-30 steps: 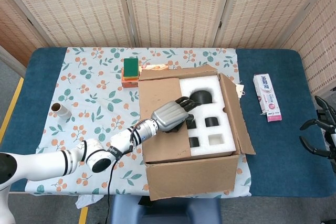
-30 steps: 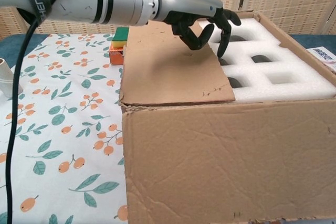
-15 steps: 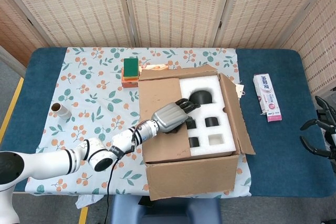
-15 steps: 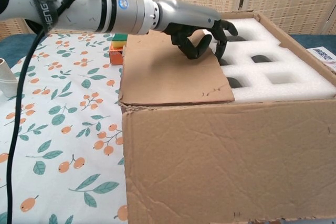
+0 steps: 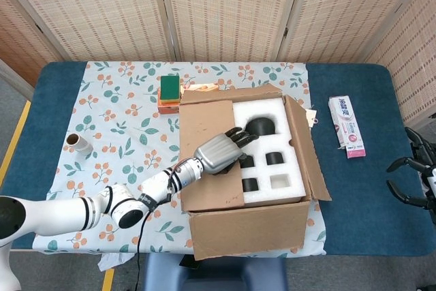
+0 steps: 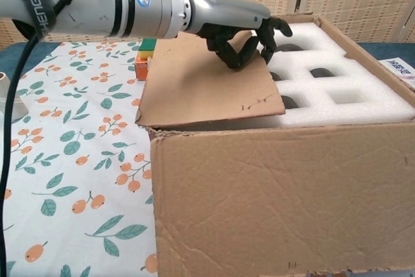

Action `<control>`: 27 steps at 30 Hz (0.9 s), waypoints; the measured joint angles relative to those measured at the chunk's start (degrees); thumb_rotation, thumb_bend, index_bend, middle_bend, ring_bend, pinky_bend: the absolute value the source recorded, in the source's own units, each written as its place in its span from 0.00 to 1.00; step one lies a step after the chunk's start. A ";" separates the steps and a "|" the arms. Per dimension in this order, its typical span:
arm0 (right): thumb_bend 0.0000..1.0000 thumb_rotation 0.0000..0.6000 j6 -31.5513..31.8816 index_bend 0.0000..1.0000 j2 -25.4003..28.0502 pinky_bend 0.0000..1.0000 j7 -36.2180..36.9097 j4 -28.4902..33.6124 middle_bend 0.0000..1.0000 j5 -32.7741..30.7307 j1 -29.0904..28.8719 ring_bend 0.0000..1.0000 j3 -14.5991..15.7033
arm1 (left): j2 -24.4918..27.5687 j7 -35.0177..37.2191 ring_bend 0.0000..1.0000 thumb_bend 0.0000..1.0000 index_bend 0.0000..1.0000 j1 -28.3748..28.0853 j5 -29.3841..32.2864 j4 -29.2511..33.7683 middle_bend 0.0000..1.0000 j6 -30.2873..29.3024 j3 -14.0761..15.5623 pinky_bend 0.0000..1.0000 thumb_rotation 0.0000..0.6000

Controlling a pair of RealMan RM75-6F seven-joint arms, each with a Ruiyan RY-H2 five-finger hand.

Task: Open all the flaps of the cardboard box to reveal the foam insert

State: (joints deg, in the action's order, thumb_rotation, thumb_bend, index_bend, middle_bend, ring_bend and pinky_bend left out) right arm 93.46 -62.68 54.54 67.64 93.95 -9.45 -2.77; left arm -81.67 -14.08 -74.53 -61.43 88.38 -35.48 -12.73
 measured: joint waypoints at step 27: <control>0.41 0.59 1.31 0.47 0.71 0.00 -2.92 2.56 0.00 2.22 0.29 0.00 1.10 | 10.30 -24.97 0.00 1.00 0.53 2.27 13.36 20.34 0.01 -22.52 2.22 0.00 1.00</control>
State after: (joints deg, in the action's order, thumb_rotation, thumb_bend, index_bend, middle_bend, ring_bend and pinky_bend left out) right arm 94.77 -61.97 51.63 70.20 96.17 -9.16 -1.68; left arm -71.37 -39.05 -72.26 -48.07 108.72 -57.99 -10.51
